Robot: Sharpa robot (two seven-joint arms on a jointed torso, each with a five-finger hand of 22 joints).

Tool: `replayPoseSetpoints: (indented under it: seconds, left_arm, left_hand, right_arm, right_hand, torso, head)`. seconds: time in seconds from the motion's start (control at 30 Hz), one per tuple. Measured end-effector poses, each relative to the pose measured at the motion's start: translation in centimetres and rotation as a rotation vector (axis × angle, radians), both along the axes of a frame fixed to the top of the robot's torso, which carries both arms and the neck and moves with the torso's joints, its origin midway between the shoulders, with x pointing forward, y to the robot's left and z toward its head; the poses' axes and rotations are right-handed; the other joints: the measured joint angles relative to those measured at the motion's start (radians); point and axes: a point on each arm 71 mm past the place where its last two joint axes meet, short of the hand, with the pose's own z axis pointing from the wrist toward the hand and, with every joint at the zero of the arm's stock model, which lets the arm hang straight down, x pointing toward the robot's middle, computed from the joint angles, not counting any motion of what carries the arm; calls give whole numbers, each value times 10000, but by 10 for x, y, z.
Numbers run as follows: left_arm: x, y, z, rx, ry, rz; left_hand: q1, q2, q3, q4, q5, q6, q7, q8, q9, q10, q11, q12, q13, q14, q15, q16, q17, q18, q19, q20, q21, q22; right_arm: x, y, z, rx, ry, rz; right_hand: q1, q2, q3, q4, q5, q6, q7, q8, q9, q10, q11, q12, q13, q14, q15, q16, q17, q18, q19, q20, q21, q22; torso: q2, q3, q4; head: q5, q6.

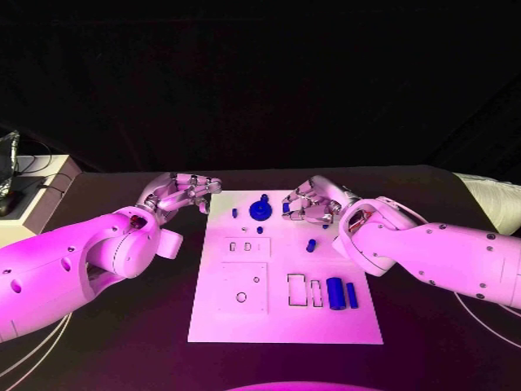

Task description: Assemble the parts on the task board

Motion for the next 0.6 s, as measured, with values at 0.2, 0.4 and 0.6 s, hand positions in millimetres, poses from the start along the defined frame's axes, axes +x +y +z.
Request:
replayPoseSetpoints:
  seconds: [0.2, 0.4, 0.6]
  left_arm:
    - [0, -2, 0, -15, 4, -29]
    - [0, -2, 0, -22, 8, -43]
    - [0, -3, 0, -30, 11, -57]
  left_hand:
    - [0, 0, 0, 0, 0, 0, 0, 0, 0, 0, 0, 0, 0, 0, 0, 0, 0, 0, 0, 0, 0, -12]
    - [0, 0, 0, 0, 0, 0, 0, 0, 0, 0, 0, 0, 0, 0, 0, 0, 0, 0, 0, 0, 0, -11]
    - [0, 0, 0, 0, 0, 0, 0, 0, 0, 0, 0, 0, 0, 0, 0, 0, 0, 0, 0, 0, 0, -11]
  right_arm:
    - [-17, 29, -11, -204, 329, 168]
    - [-29, 51, -18, -446, 442, 411]
    - [-34, 65, -27, -739, 470, 572]
  right_hand:
    - [-4, -4, 0, 0, -1, 2, -2, -19, 0, 1, 1, -47, -1, 0, 0, -54, -65, 1, 0, 1, -78, 0]
    - [-69, -70, -1, 1, -1, 81, -18, -32, 0, 2, 2, -47, -2, 0, 1, -55, -79, 0, -1, 1, -79, -1]
    - [-69, -70, 5, -5, -15, 85, -19, -57, -2, 16, 16, -47, 30, 0, 1, -55, -49, 1, -1, 1, -79, -2]
  torso:
    - [12, 4, 7]
    - [15, 9, 12]
    - [20, 7, 12]
  head:
    - [65, -38]
    - [100, -69]
    - [111, -87]
